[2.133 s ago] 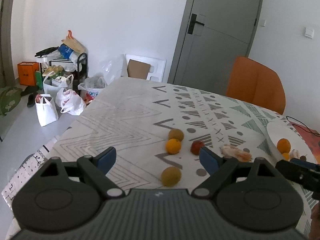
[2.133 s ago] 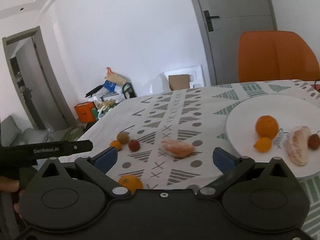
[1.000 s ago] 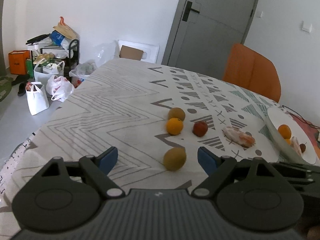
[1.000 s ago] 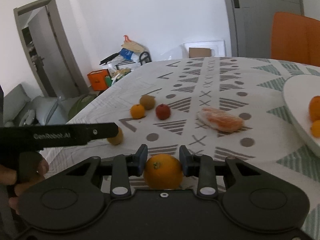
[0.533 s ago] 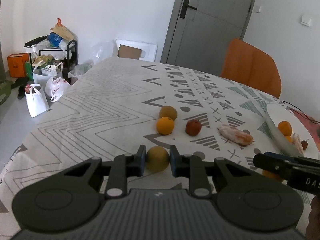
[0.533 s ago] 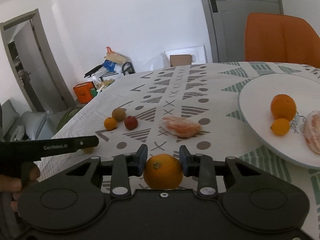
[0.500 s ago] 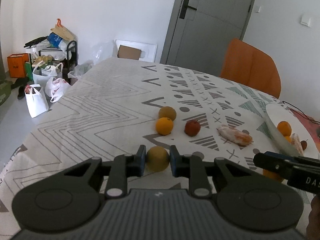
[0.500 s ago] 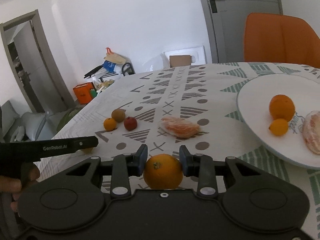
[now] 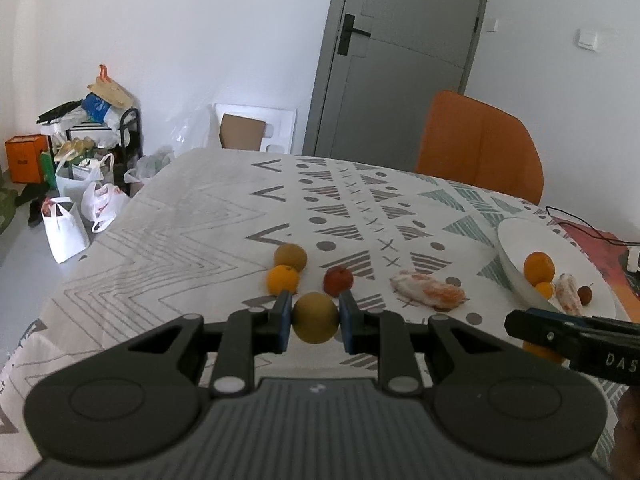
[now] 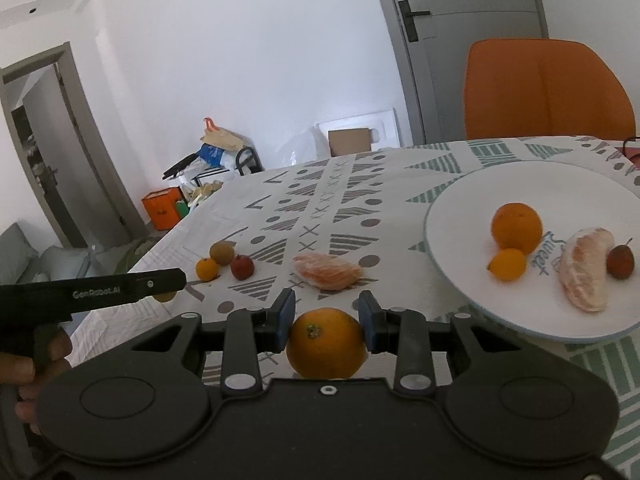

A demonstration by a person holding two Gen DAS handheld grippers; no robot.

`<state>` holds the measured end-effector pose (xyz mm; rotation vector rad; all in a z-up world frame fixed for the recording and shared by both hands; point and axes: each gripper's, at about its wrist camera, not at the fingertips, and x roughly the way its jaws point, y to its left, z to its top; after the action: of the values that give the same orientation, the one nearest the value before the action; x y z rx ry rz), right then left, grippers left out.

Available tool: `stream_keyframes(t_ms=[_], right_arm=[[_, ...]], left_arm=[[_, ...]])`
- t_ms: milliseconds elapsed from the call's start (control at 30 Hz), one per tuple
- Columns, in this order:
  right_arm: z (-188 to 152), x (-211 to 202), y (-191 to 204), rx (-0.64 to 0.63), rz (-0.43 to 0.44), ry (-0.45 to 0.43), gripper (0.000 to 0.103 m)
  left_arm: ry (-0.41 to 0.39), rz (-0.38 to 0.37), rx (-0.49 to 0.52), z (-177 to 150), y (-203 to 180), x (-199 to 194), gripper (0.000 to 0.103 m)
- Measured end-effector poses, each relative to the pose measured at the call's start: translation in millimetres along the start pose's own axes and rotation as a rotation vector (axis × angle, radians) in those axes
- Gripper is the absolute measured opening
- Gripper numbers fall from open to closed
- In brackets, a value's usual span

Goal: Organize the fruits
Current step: 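Carry the orange with the right gripper while the left gripper carries the kumquat to the plate, then open both grippers to release the orange and kumquat onto the plate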

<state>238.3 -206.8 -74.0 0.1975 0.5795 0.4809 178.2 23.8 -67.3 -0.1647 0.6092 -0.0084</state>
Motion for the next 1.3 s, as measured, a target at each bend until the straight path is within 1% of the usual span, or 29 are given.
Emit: stream_keyframes(t_ms=[167, 300, 700, 1000, 1133, 1300], right_arm=[[3.7, -6.4, -10.4, 0.017, -0.006, -0.024, 0.033], [9.2, -13.7, -21.5, 0.032, -0.018, -0.046, 0.033], [25.8, -26.4, -64.9, 0.05, -0.069, -0.086, 0.033], [47.3, -26.7, -91.4, 0.011, -0.107, -0.105, 0.033], [59.5, -29.2, -101.3, -0.003, -0.124, -0.127, 0.033], [69.8, -24.7, -117.3, 0.018, -0.136, -0.157, 0.033]], left_arm=[[-0.002, -0.005, 0.016, 2.8, -9.4, -0.1, 0.023], [-0.006, -0.024, 0.035, 7.5, -21.5, 1.9, 0.023], [-0.017, -0.088, 0.099, 20.4, -71.3, 18.0, 0.023], [-0.03, -0.134, 0.146, 37.2, -106.0, 33.9, 0.023], [-0.029, -0.155, 0.165, 43.1, -120.8, 42.5, 0.023], [-0.023, -0.177, 0.182, 47.7, -136.0, 56.2, 0.023]])
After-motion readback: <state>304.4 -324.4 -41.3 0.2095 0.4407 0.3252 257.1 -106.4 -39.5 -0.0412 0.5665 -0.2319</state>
